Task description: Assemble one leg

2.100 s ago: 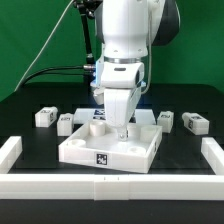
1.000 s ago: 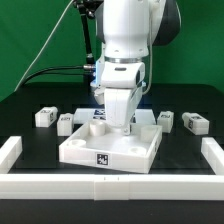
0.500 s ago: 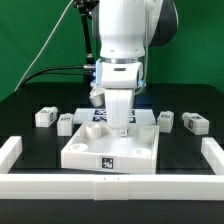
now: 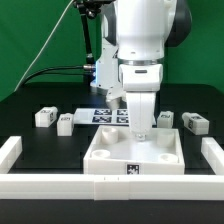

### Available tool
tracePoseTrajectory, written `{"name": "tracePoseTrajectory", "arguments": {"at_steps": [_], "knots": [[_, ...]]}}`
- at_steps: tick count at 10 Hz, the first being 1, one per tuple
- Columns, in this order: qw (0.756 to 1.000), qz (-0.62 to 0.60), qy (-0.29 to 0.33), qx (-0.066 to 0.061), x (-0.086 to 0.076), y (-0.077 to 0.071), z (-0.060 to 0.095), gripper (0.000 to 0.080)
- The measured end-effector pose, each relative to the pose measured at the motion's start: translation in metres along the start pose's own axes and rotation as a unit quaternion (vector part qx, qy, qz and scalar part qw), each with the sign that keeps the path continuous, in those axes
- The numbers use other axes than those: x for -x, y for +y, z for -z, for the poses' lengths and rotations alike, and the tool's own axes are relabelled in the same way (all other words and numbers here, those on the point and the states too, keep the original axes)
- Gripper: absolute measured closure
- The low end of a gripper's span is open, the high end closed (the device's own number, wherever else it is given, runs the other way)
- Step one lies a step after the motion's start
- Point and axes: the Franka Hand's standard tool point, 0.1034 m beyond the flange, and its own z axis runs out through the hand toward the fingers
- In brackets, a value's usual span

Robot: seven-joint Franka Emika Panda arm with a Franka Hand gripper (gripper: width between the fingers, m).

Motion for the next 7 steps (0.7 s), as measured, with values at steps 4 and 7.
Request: {"name": "tracePoseTrajectory", "arguments": {"at_steps": [4, 7], "knots": [[1.0, 0.007, 0.0, 0.001, 0.003, 0.001, 0.0, 0.0742], [0.999, 0.045, 0.0, 0.007, -0.018, 0.009, -0.001, 0.0742]]}}
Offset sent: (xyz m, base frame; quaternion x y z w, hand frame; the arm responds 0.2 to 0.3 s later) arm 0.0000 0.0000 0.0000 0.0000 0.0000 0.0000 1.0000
